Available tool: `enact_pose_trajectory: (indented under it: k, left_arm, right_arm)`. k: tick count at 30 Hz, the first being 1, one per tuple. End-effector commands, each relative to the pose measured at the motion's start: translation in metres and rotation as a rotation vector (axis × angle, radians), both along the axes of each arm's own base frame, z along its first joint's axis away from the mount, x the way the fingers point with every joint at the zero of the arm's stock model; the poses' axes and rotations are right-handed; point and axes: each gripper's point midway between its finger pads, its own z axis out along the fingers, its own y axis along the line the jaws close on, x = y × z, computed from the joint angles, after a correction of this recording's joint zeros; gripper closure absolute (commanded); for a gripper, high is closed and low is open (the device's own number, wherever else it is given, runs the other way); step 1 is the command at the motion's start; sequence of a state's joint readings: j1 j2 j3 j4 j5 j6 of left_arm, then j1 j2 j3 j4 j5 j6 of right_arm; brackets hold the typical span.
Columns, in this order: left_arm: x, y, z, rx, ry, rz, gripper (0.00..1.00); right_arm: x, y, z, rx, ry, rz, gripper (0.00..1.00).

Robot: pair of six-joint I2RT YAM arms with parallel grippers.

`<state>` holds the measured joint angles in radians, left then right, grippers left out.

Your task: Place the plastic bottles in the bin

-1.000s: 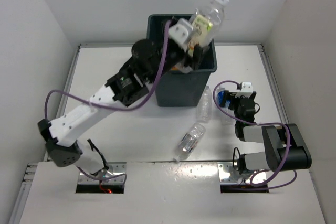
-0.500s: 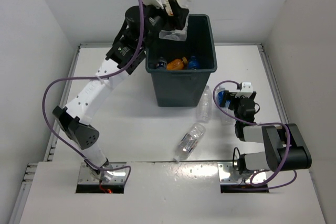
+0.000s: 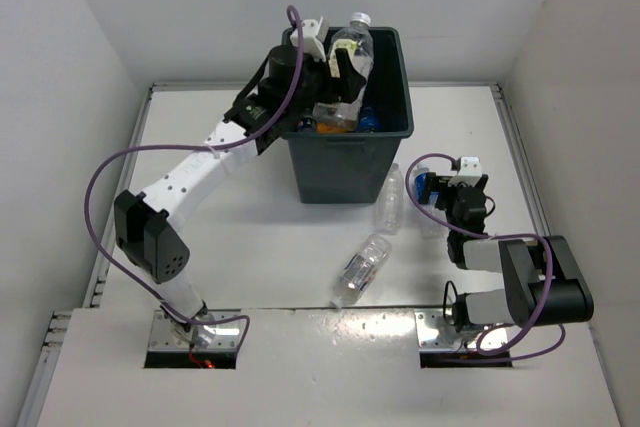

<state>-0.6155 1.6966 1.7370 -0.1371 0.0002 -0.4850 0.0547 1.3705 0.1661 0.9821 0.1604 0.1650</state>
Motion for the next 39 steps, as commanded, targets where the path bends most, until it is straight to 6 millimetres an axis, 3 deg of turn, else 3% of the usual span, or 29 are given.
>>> enact_pose_trajectory:
  k: [1,7,14,18,19,39]
  left_arm:
    - [-0.014,0.008,0.051,-0.096,-0.099,-0.025,0.38]
    - [-0.014,0.008,0.051,-0.089,-0.104,-0.025,0.34]
    - [-0.016,0.003,0.036,-0.073,-0.078,-0.054,0.24]
    - [-0.015,0.005,0.036,-0.065,-0.084,-0.044,0.13]
    - [-0.015,0.005,0.036,-0.065,-0.084,-0.044,0.0]
    - [-0.034,0.032,0.079,-0.013,-0.233,-0.007,0.0]
  right_arm:
    - [0.01,-0.001,0.017,0.004,-0.06,-0.003,0.0]
    - [0.01,-0.001,0.017,0.004,-0.06,-0.003,0.0]
    - [0.01,-0.001,0.017,0.004,-0.06,-0.003,0.0]
    - [0.01,-0.001,0.017,0.004,-0.06,-0.003,0.0]
    - [0.01,-0.001,0.017,0.004,-0.06,-0.003,0.0]
    - [0.01,-0.001,0.017,0.004,-0.06,-0.003,0.0]
